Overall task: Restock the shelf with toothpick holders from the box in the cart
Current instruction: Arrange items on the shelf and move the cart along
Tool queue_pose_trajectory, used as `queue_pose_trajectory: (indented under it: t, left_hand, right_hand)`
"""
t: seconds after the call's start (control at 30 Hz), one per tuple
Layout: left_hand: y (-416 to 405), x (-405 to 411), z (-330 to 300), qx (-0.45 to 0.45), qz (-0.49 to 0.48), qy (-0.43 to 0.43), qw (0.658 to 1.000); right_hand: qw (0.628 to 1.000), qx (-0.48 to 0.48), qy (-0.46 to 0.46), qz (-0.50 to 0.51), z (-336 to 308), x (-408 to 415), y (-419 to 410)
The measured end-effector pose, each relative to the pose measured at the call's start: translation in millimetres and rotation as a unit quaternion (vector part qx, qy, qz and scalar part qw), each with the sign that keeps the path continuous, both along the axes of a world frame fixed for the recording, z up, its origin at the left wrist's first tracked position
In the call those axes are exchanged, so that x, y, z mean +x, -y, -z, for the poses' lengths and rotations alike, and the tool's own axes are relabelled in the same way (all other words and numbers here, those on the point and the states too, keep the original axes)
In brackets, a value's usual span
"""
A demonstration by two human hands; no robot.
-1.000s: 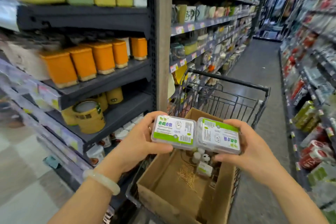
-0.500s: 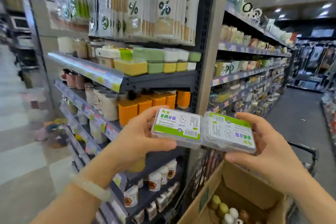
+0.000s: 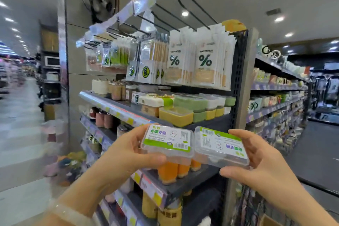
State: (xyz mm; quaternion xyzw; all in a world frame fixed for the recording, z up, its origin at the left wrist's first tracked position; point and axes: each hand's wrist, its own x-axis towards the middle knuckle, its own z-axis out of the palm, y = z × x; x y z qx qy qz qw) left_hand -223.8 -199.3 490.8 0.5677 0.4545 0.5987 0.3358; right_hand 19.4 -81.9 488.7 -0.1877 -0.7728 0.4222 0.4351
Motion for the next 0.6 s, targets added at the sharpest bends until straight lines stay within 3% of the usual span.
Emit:
queue_pose_trajectory:
  t: [0.6]
  left_hand:
    - [-16,-106,-9,-0.004,0.047,0.050,0.998]
  right_hand:
    - [1.000,0.012,-0.002,0.012,-18,-99,3]
